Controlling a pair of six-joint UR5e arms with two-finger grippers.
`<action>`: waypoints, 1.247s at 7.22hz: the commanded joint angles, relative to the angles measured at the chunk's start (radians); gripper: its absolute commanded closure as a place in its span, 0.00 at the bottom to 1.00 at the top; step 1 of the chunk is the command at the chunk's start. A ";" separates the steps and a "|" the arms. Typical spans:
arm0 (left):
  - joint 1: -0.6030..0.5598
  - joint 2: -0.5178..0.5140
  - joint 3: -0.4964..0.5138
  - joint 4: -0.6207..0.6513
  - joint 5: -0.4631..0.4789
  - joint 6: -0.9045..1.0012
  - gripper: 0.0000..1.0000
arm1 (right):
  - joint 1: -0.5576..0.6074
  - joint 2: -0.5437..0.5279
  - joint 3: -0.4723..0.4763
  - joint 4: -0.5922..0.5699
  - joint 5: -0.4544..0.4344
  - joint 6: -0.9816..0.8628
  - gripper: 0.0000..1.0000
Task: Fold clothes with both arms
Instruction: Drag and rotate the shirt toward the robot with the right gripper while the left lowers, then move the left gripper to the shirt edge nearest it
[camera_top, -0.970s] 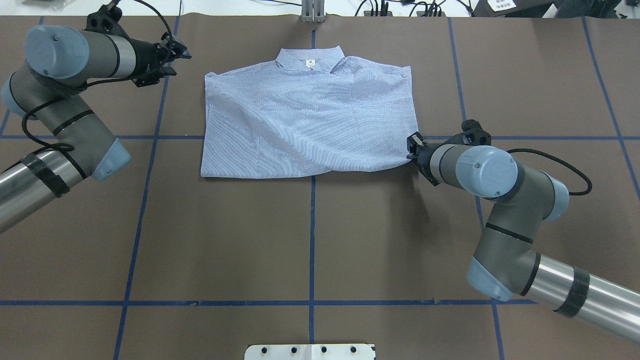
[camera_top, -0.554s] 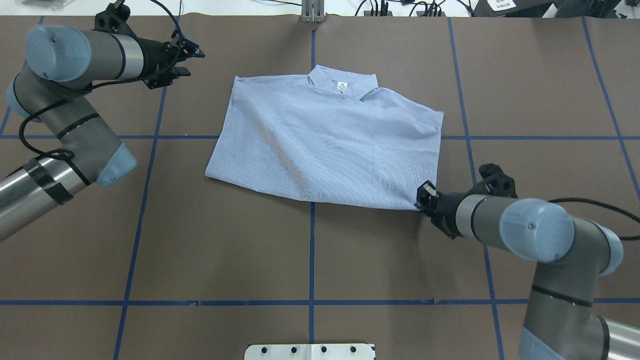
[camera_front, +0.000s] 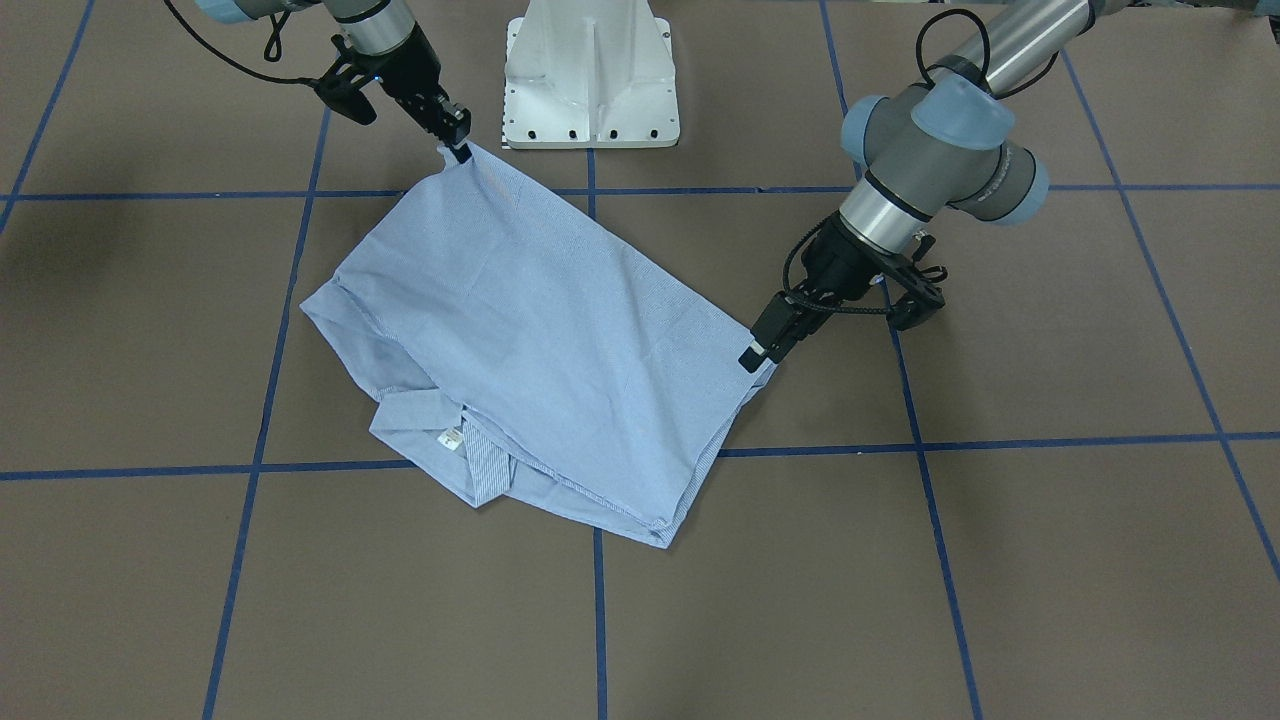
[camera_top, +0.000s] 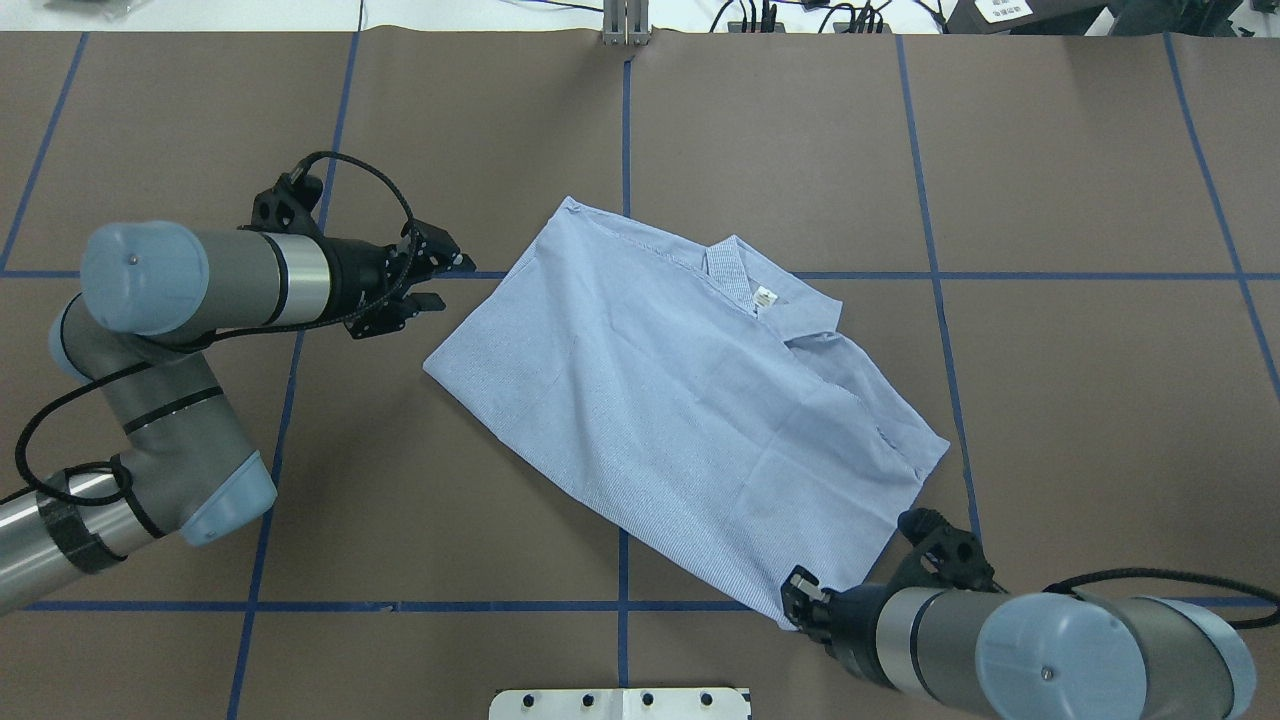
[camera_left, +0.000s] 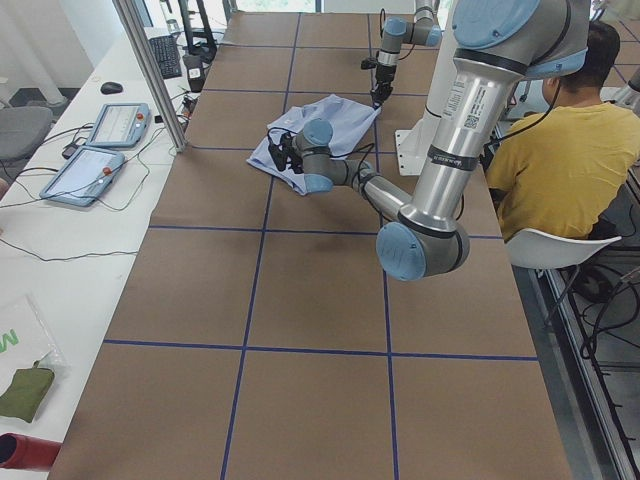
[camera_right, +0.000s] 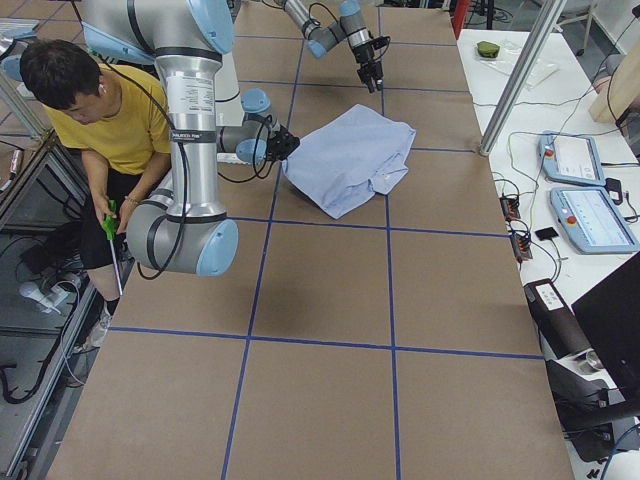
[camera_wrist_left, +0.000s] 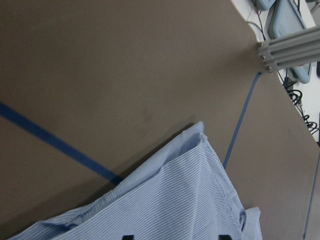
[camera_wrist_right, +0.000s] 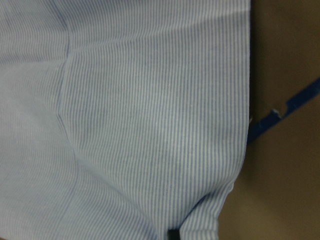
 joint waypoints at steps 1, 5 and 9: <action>0.034 0.056 -0.004 0.000 0.005 -0.004 0.32 | -0.090 -0.037 0.009 -0.002 -0.006 0.004 1.00; 0.105 0.063 0.004 0.001 0.045 -0.053 0.31 | -0.117 -0.056 0.043 0.000 -0.050 0.025 0.00; 0.202 0.074 -0.155 0.291 0.096 -0.079 0.30 | -0.011 -0.053 0.047 -0.002 -0.041 0.024 0.00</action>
